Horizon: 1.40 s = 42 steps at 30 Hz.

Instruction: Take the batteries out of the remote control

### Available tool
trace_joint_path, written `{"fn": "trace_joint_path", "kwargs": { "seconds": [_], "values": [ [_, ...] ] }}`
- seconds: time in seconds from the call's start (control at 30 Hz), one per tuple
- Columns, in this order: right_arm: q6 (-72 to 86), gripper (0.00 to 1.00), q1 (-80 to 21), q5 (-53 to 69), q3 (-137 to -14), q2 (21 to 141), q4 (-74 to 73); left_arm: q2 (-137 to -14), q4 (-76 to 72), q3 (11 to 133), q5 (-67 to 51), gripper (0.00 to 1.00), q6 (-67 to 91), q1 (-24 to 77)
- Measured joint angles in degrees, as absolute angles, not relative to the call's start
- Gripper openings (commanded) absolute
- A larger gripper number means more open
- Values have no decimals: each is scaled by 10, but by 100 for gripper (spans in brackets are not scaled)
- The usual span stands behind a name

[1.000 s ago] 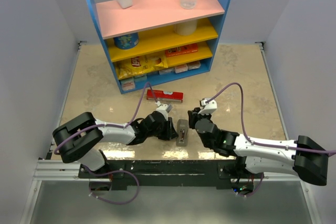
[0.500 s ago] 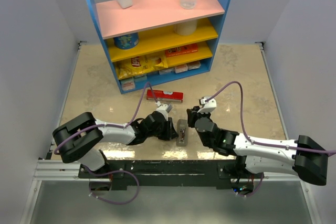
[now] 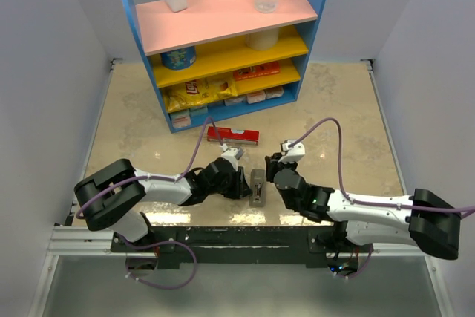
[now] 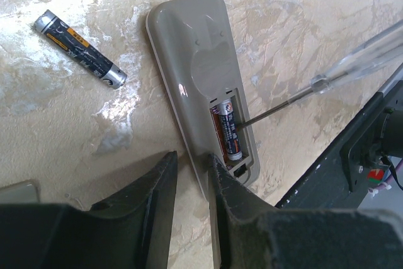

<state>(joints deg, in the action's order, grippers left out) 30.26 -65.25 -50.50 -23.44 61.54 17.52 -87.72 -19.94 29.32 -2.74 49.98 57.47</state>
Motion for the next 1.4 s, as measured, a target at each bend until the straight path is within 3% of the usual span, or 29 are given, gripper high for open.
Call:
{"fn": "trace_joint_path", "kwargs": {
  "seconds": [0.53,1.0,1.4],
  "values": [
    [528,0,-653,-578,-59,522,270,-882,-215,288,-27,31,504,575],
    [715,0,-654,-636,-78,599,213,-883,-225,285,-20,31,515,580],
    [709,0,-654,-648,-125,607,174,-883,-231,281,-13,31,519,583]
  ]
}}
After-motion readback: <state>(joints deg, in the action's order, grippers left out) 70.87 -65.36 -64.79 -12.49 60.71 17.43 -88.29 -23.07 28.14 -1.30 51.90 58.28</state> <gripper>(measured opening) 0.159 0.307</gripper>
